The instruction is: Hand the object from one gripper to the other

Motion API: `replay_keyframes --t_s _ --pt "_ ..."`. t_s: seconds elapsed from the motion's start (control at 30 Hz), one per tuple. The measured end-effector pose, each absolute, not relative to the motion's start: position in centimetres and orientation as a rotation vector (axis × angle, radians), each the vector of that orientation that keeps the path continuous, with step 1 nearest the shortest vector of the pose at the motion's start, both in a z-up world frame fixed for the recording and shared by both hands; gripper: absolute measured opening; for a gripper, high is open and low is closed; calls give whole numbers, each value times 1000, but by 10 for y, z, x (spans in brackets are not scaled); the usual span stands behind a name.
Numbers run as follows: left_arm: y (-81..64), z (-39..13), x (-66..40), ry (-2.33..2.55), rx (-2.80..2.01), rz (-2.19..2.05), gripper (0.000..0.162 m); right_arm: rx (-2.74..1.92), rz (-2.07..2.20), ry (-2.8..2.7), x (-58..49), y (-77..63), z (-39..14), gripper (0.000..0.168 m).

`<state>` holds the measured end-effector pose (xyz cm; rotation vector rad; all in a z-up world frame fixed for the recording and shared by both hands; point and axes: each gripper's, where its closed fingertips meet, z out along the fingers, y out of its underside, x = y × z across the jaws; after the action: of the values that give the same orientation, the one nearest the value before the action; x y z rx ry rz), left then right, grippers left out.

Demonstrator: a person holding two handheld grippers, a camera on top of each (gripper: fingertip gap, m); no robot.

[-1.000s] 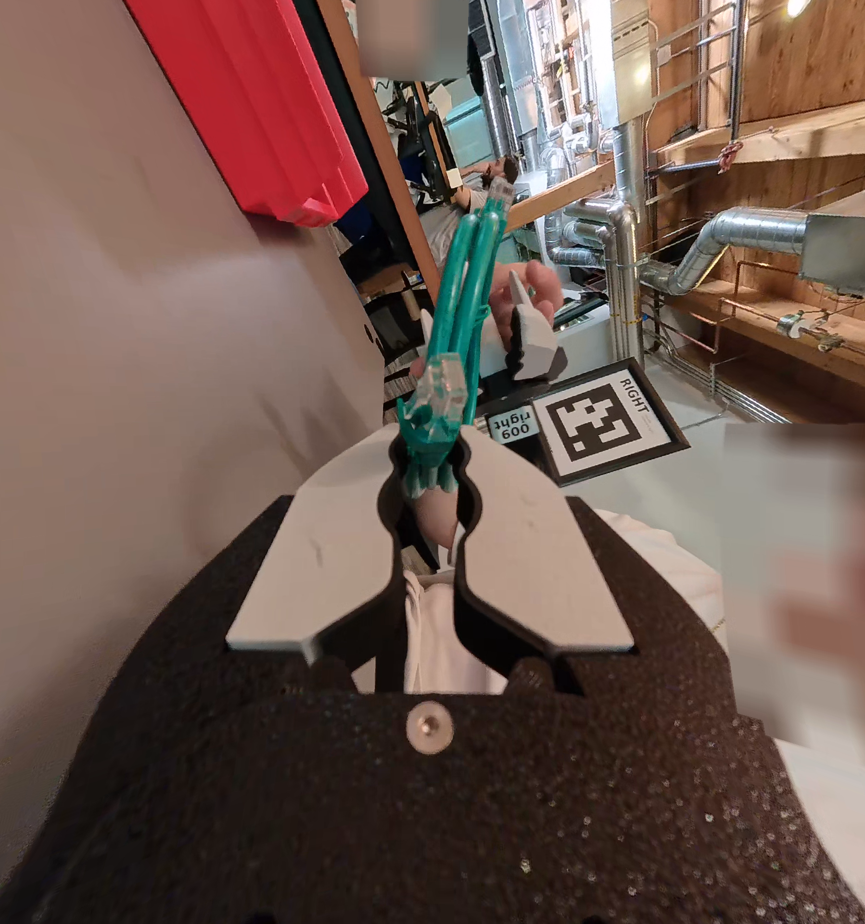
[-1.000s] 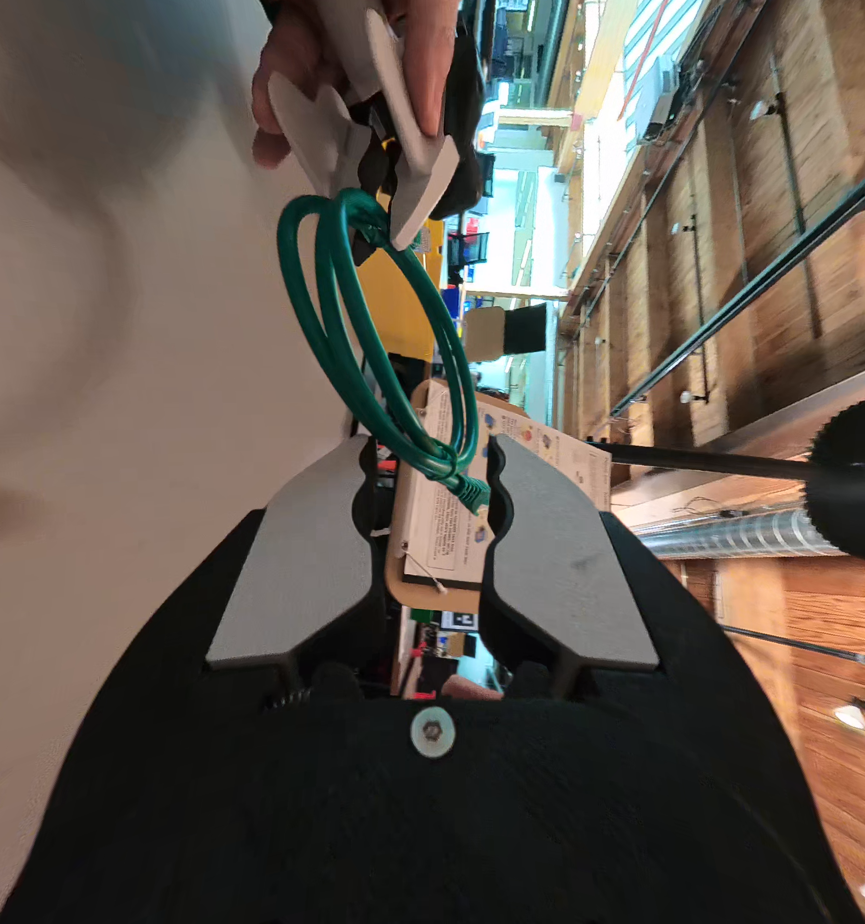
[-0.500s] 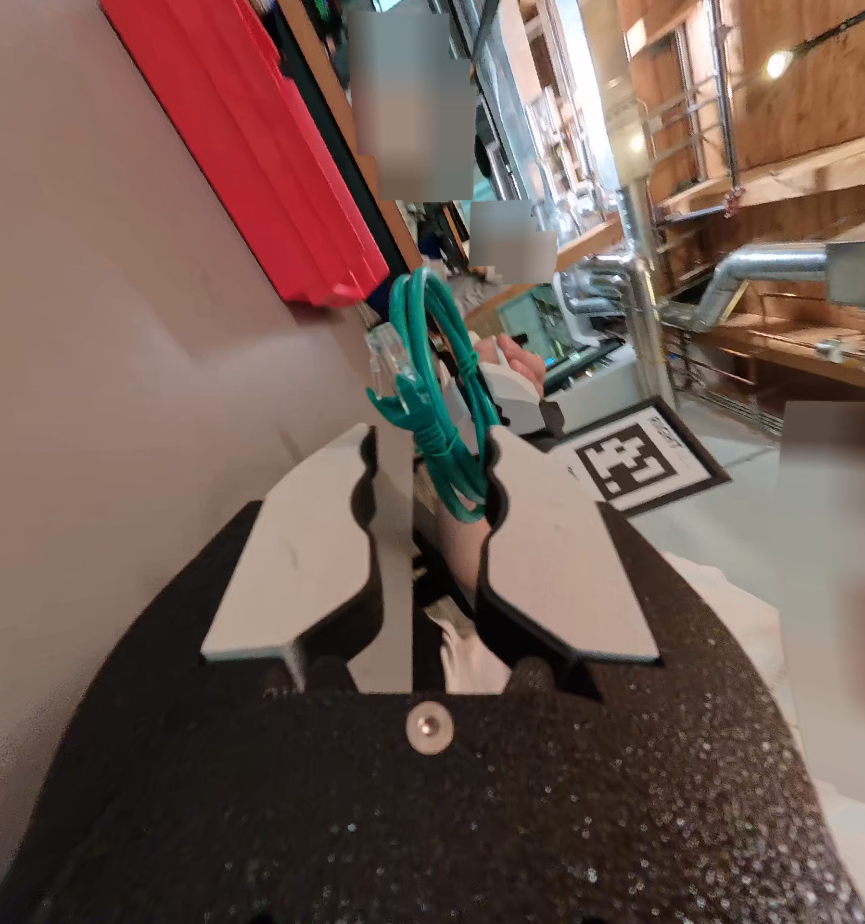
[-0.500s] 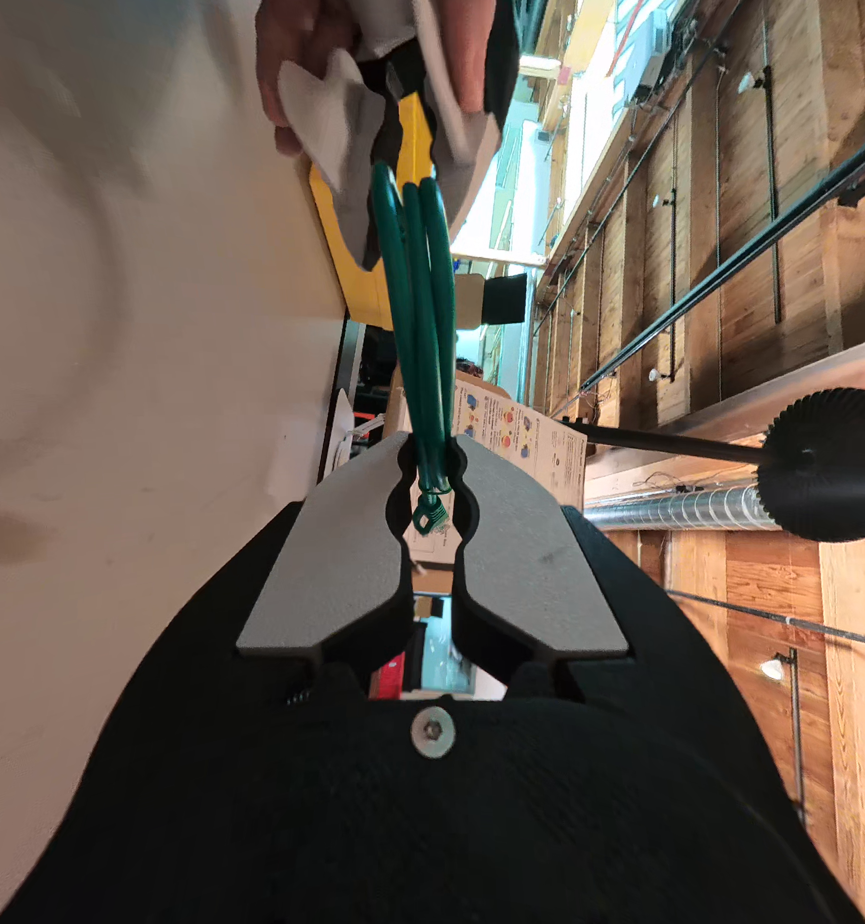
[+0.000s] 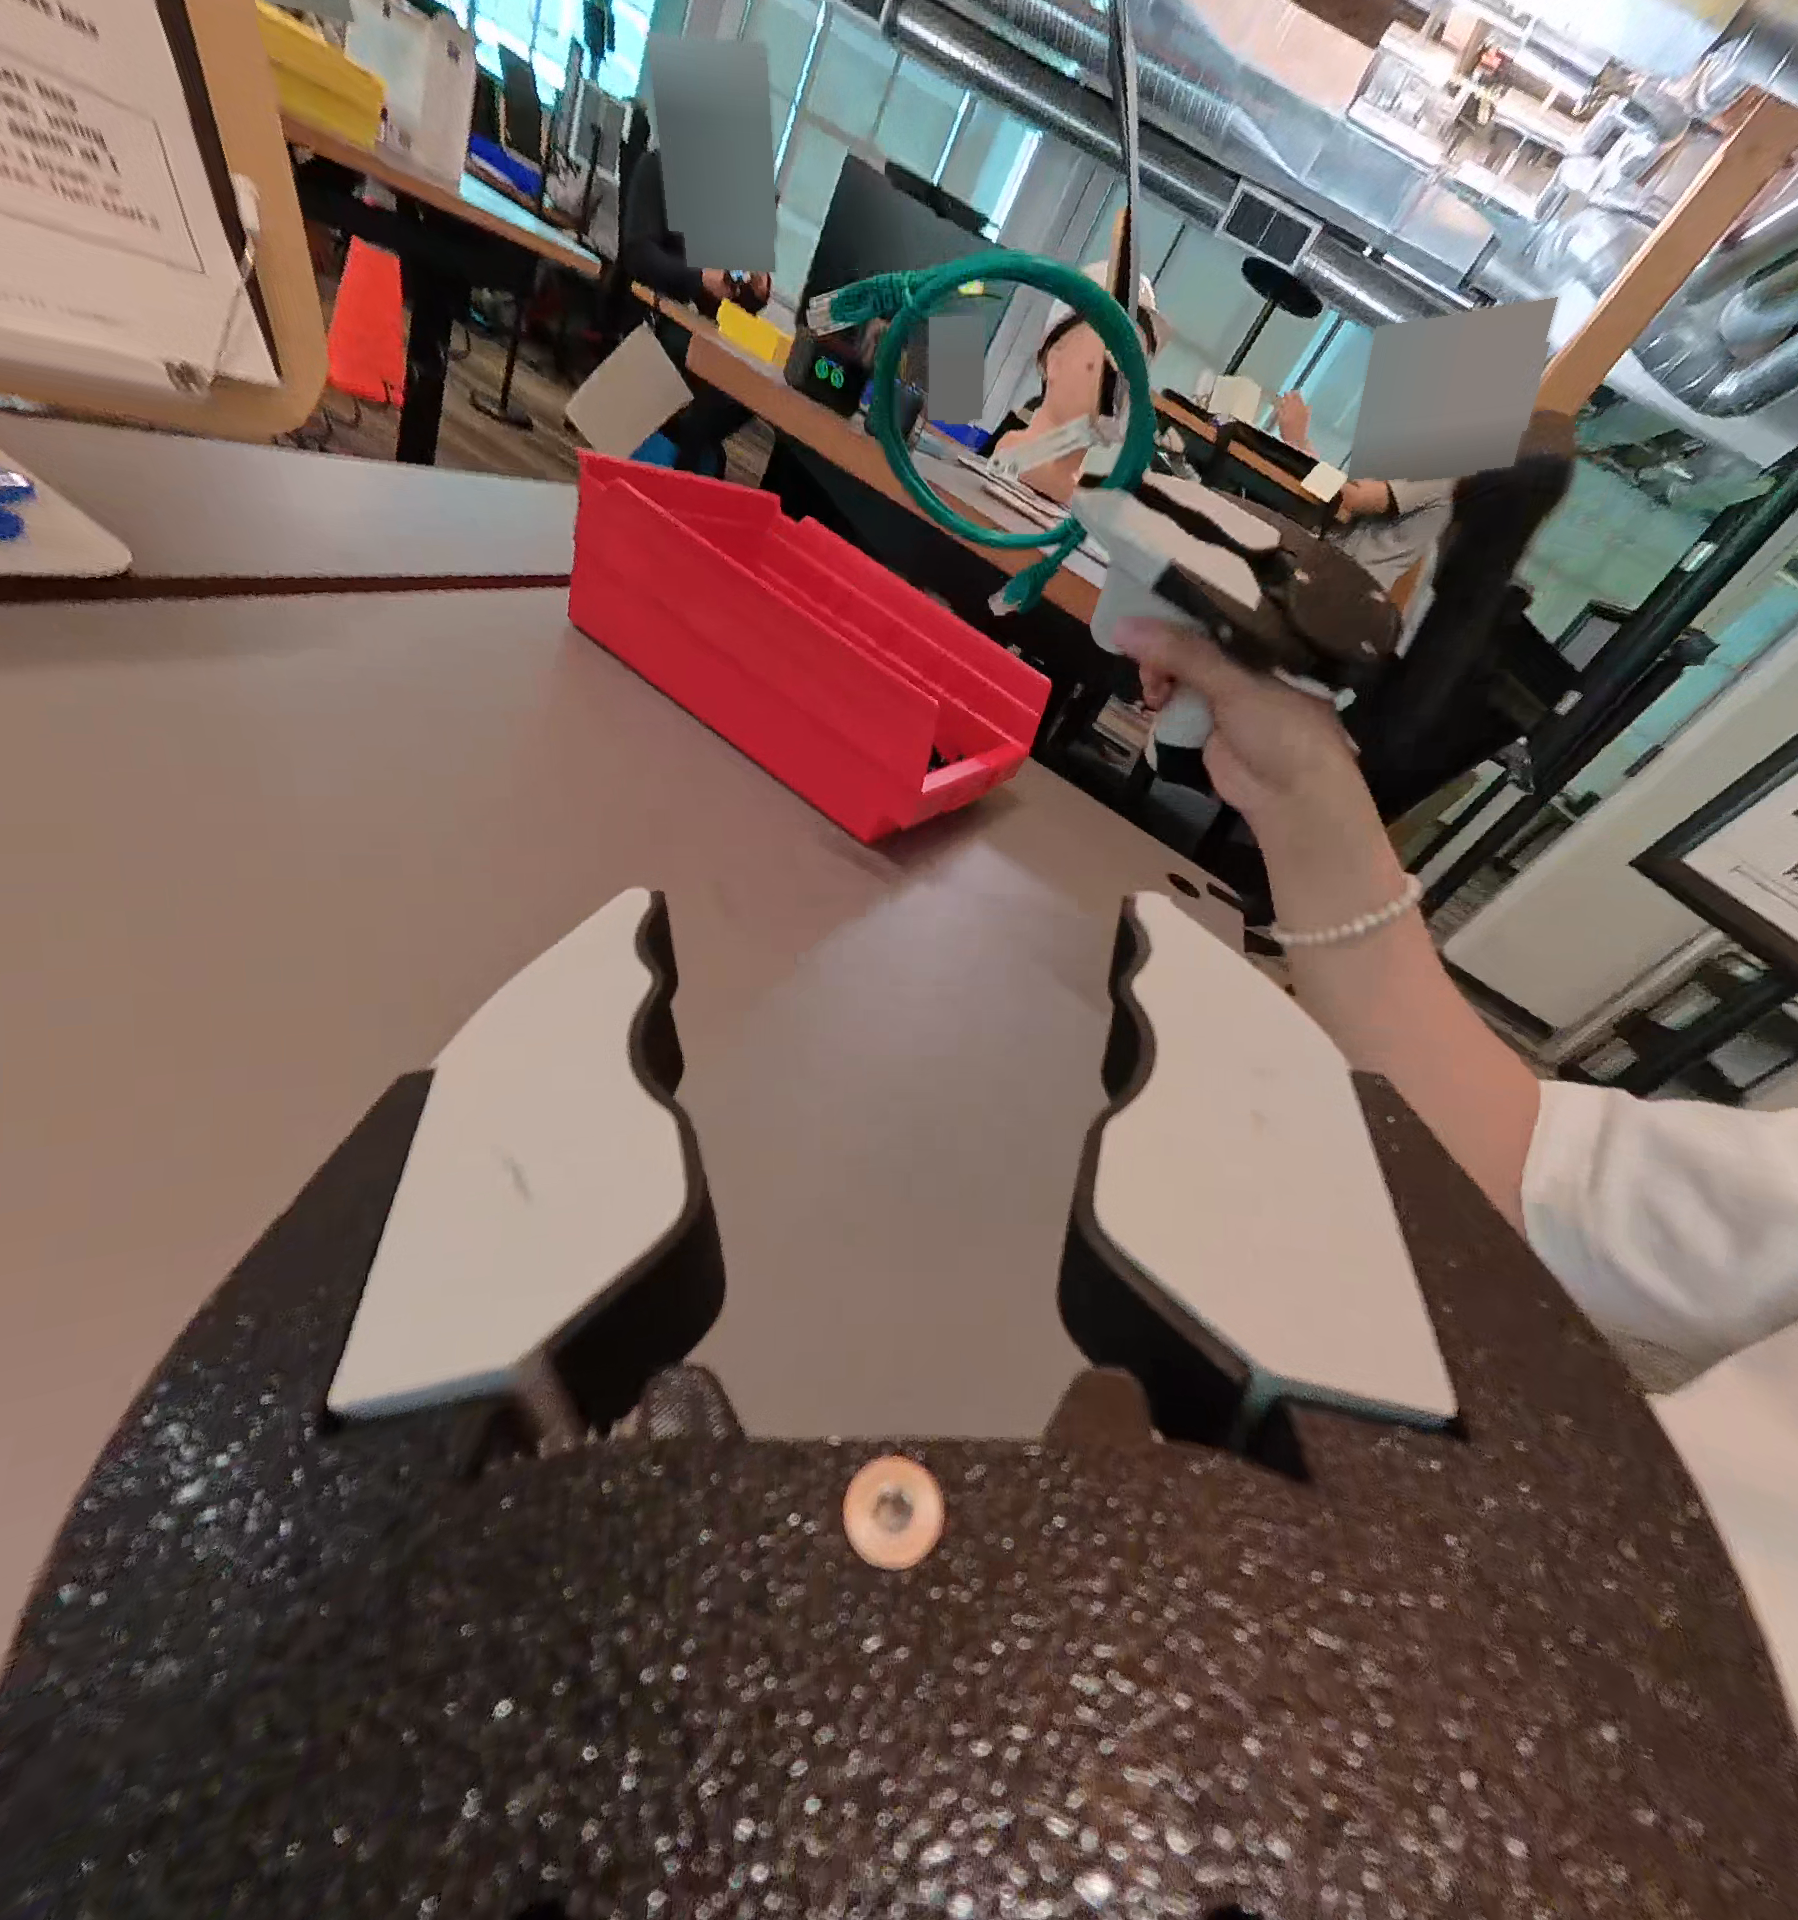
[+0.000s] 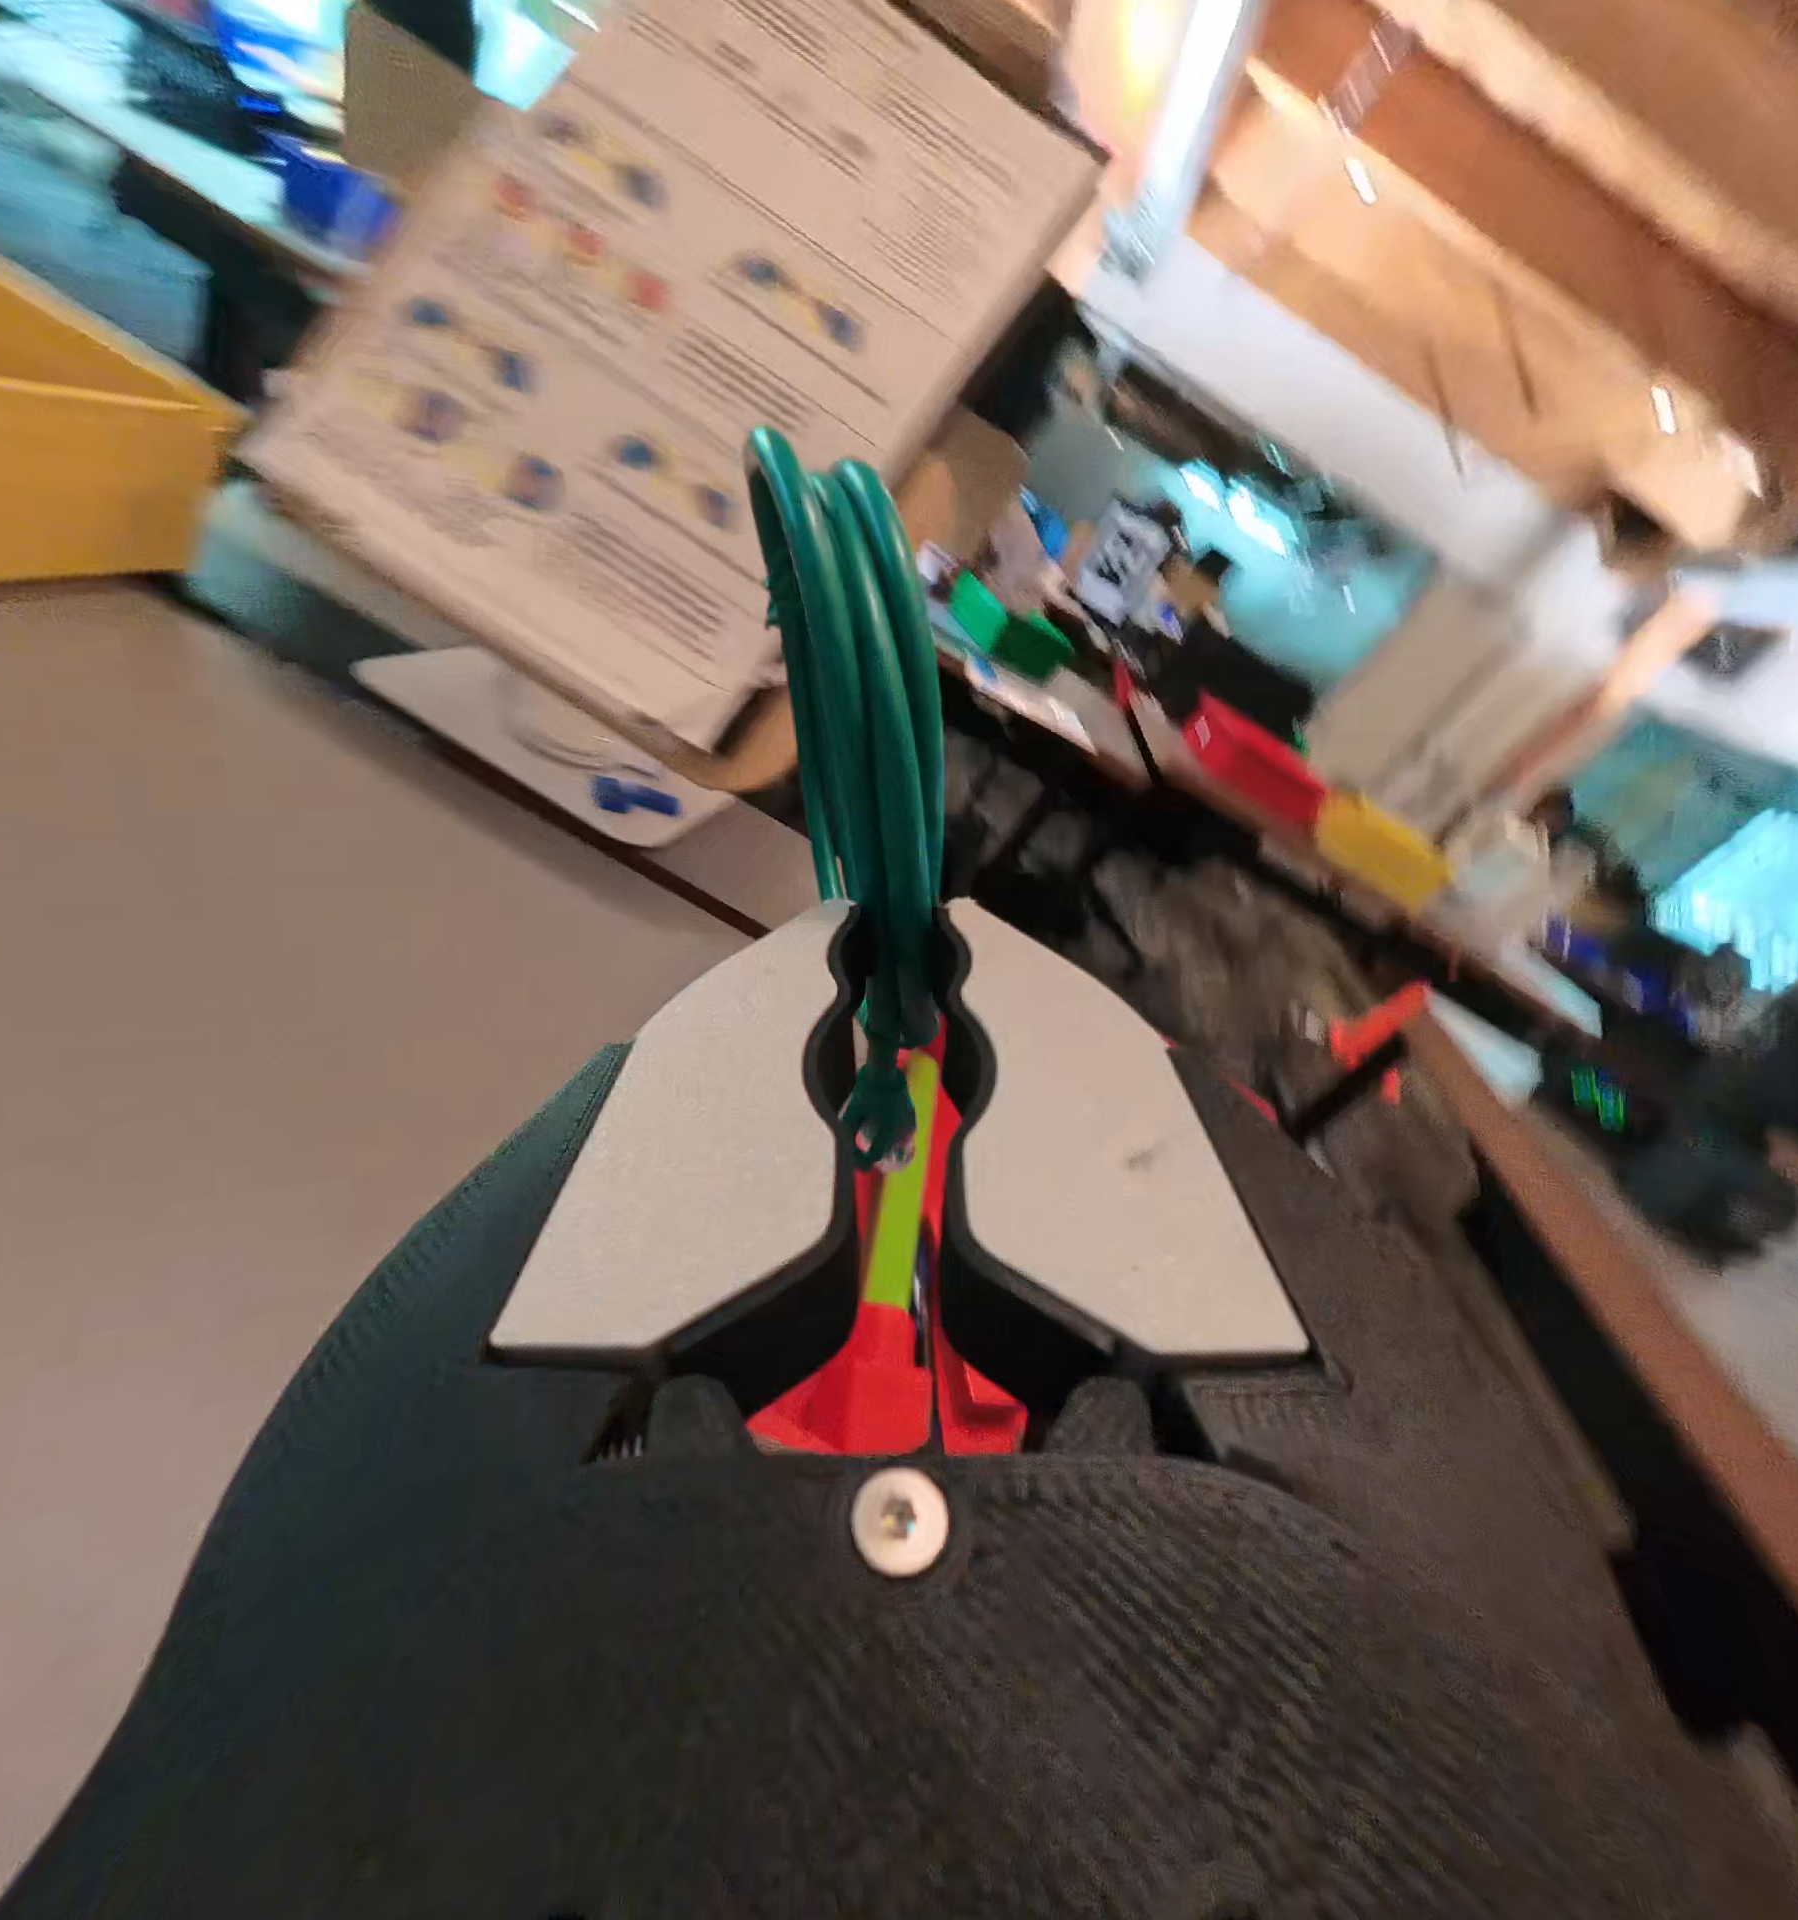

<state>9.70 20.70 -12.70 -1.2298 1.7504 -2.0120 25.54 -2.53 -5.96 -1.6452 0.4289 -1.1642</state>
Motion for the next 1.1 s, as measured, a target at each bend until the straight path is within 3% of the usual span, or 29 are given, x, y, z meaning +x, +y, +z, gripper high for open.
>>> replay_keyframes --t_s 0.3,0.57,0.7,0.9,1.1 --pt "206 -131 98 1732 -1315 -2200 62 -1786 -1148 994 366 -124 -130 12" --pt "218 -129 96 1705 -1305 -2210 53 -2001 -1479 883 395 -125 -151 12" --pt "230 -131 97 1697 -1309 -2130 53 -2257 -1274 822 389 -102 -195 14" --pt "275 -133 99 1611 -1369 -1933 51 -2192 -983 827 373 -72 -204 51" --pt "383 -156 104 1375 -1610 -1377 47 -1848 -886 745 347 -49 -148 69"
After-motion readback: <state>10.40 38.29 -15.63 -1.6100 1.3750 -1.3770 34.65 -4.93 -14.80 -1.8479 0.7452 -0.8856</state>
